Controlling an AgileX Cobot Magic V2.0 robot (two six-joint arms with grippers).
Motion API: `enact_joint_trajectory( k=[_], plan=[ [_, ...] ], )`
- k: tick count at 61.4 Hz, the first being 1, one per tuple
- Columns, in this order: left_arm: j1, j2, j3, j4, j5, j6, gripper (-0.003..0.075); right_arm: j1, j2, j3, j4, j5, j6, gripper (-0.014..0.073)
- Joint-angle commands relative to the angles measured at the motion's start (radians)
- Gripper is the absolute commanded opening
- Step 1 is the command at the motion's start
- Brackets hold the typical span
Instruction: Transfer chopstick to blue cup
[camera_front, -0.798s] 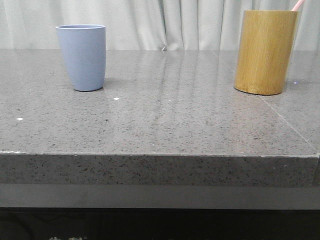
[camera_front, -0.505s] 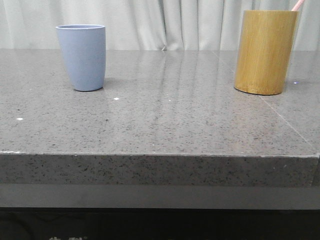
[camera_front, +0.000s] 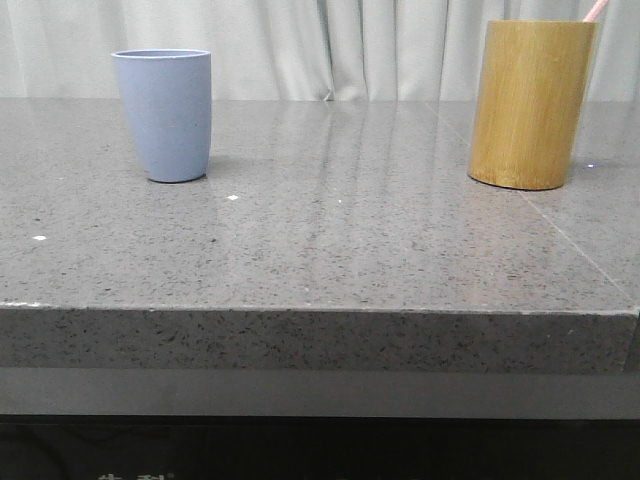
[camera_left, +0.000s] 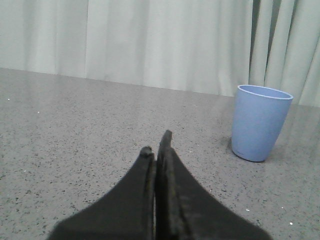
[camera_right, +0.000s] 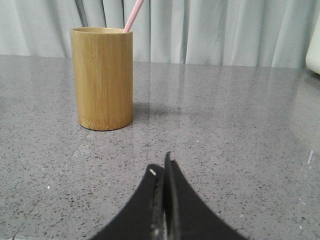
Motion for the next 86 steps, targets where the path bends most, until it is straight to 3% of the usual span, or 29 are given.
enact_joint_trajectory(
  k=[1, 14, 26, 45, 63, 86],
  plan=[
    [0.002, -0.024, -0.011, 0.001, -0.087, -0.012, -0.0019, -0.006, -0.022, -0.014, -0.007, -0.101, -0.002, -0.0067],
    [0.002, -0.015, -0.211, 0.001, 0.058, -0.012, -0.0019, -0.006, -0.021, -0.173, -0.005, -0.059, -0.002, -0.0067],
    [0.002, 0.072, -0.495, 0.001, 0.252, -0.006, -0.0019, -0.006, 0.047, -0.423, -0.007, 0.124, -0.002, -0.0067],
    [0.002, 0.377, -0.832, 0.001, 0.577, 0.003, -0.0019, -0.006, 0.339, -0.75, -0.007, 0.408, -0.002, -0.0067],
    [0.002, 0.528, -0.829, -0.01, 0.592, 0.003, -0.0019, -0.006, 0.523, -0.776, -0.007, 0.581, -0.002, -0.0067],
    [0.002, 0.628, -0.805, -0.007, 0.6, 0.005, -0.0016, -0.006, 0.643, -0.776, -0.007, 0.665, -0.002, -0.0046]
  ],
)
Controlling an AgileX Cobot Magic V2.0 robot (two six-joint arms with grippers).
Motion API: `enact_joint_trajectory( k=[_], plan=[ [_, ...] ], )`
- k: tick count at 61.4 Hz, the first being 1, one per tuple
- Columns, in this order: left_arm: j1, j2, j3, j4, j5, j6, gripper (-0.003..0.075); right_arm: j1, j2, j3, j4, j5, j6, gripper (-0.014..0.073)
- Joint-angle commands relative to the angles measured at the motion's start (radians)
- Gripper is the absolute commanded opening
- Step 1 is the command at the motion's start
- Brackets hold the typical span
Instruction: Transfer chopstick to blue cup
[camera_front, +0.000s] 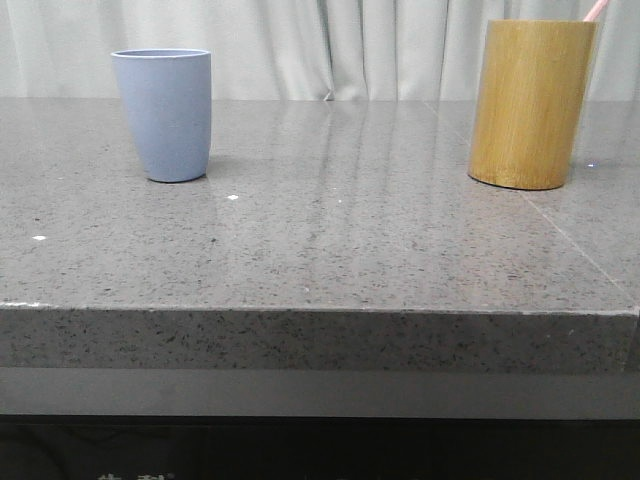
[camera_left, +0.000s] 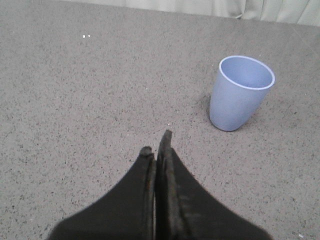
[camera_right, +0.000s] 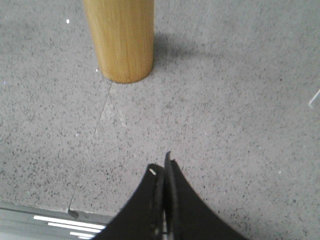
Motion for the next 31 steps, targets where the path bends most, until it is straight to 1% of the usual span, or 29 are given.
enact_joint_trajectory(
  k=[1, 4, 8, 10, 11, 13, 14, 17, 20, 22, 26, 31],
  plan=[
    [0.002, 0.024, -0.027, -0.006, -0.073, 0.006, -0.0013, -0.006, 0.022, -0.034, -0.007, -0.047, -0.002, -0.0036],
    [0.002, 0.028, -0.027, -0.005, -0.073, 0.014, 0.0009, -0.006, 0.027, -0.034, -0.007, -0.044, -0.002, 0.001],
    [0.002, 0.033, -0.027, -0.005, -0.073, 0.033, 0.0099, -0.006, 0.03, -0.034, -0.007, -0.041, -0.002, 0.0137],
    [0.002, 0.033, -0.027, -0.005, -0.075, 0.033, 0.0165, -0.006, 0.03, -0.034, -0.007, -0.04, -0.002, 0.0218],
    [0.002, 0.033, -0.027, -0.005, -0.077, 0.033, 0.0211, -0.006, 0.03, -0.034, -0.007, -0.04, -0.002, 0.0269],
    [0.002, 0.033, -0.027, -0.005, -0.077, 0.033, 0.0275, -0.006, 0.03, -0.034, -0.007, -0.04, -0.002, 0.0335],
    [0.002, 0.033, -0.027, -0.005, -0.079, 0.033, 0.0323, -0.006, 0.03, -0.034, -0.007, -0.04, -0.002, 0.038],
    [0.002, 0.033, -0.027, -0.005, -0.081, 0.033, 0.0439, -0.006, 0.03, -0.034, -0.007, -0.04, -0.002, 0.0477],
    [0.002, 0.034, -0.027, -0.005, -0.081, 0.033, 0.0501, -0.006, 0.03, -0.034, -0.007, -0.04, -0.002, 0.0523],
    [0.002, 0.037, -0.027, -0.005, -0.081, 0.035, 0.0517, -0.006, 0.03, -0.034, -0.007, -0.04, -0.002, 0.0533],
    [0.0, 0.05, -0.034, -0.019, -0.086, 0.047, 0.0513, -0.006, 0.03, -0.034, -0.007, -0.041, -0.002, 0.0529],
    [-0.019, 0.084, -0.058, -0.064, -0.08, 0.094, 0.0512, -0.006, 0.03, -0.034, -0.007, -0.045, -0.002, 0.0529]
  ],
)
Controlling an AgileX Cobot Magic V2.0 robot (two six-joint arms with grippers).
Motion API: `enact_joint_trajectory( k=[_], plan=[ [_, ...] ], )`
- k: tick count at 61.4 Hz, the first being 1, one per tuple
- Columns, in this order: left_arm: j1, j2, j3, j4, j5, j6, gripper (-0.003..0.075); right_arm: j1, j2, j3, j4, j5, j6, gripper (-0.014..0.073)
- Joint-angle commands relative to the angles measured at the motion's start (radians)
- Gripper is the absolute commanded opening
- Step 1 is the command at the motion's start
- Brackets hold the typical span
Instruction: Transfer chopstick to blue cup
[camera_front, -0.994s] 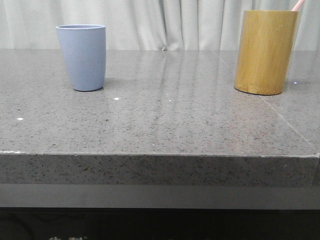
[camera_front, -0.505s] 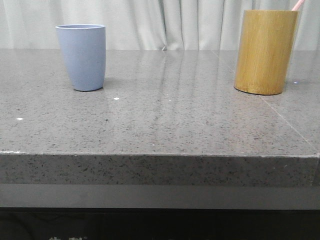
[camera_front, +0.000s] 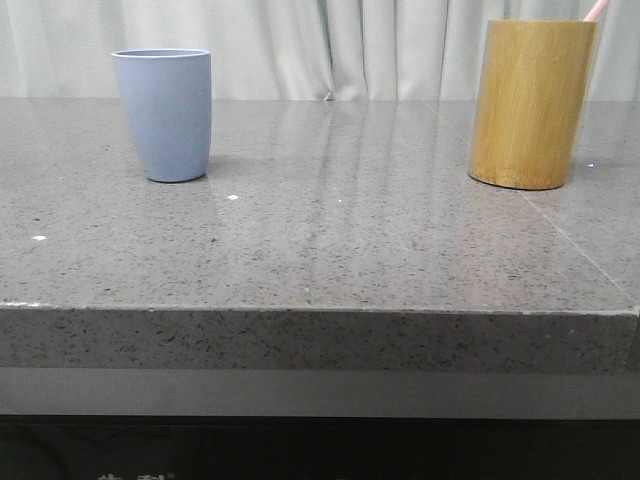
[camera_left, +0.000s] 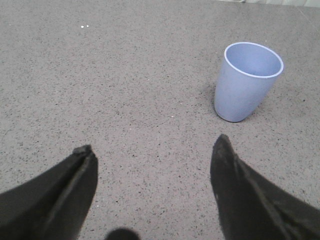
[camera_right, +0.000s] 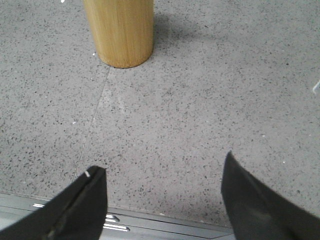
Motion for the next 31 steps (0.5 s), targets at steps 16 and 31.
enact_joint_trajectory(
  k=[16, 31],
  plan=[
    [-0.157, 0.231, -0.213, -0.06, -0.073, 0.077, 0.0512, -0.006, 0.007, -0.034, -0.005, -0.061, -0.002, 0.0529],
    [-0.252, 0.473, -0.408, 0.032, -0.016, 0.077, 0.0512, -0.006, 0.007, -0.034, -0.005, -0.061, -0.002, 0.0529]
  ],
)
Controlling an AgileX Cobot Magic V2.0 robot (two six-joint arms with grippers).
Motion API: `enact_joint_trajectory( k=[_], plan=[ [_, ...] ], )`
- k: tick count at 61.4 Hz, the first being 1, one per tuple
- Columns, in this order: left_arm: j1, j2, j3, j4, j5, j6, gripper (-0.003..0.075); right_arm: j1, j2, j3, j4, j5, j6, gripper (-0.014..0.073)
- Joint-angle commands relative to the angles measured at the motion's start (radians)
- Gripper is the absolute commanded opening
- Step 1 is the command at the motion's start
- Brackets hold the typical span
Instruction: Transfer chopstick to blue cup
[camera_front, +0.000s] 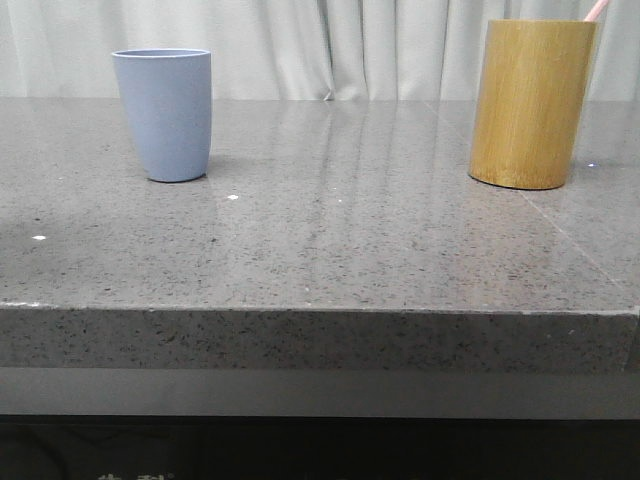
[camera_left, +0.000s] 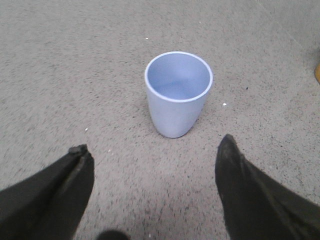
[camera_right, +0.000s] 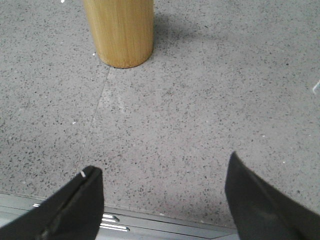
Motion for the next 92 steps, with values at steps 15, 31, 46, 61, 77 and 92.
enact_joint_trajectory(
  k=[15, 31, 46, 61, 77, 92],
  plan=[
    [-0.026, 0.322, -0.366, 0.062, 0.181, -0.061, 0.0508, -0.006, 0.007, -0.034, -0.005, -0.061, -0.002, 0.0529],
    [-0.026, 0.538, -0.596, 0.087, 0.275, -0.062, 0.0442, -0.006, 0.007, -0.034, -0.005, -0.061, -0.002, 0.0529],
    [-0.027, 0.68, -0.729, 0.112, 0.353, -0.084, 0.0442, -0.006, 0.008, -0.034, -0.005, -0.061, -0.002, 0.0529],
    [-0.027, 0.748, -0.742, 0.112, 0.352, -0.086, 0.044, -0.006, 0.007, -0.034, -0.005, -0.062, -0.002, 0.0529],
    [-0.027, 0.761, -0.742, 0.093, 0.325, -0.086, 0.0239, -0.006, 0.008, -0.034, -0.005, -0.062, -0.002, 0.0529],
    [-0.027, 0.761, -0.742, 0.091, 0.318, -0.086, 0.0024, -0.006, 0.008, -0.034, -0.005, -0.062, -0.002, 0.0529]
  ],
)
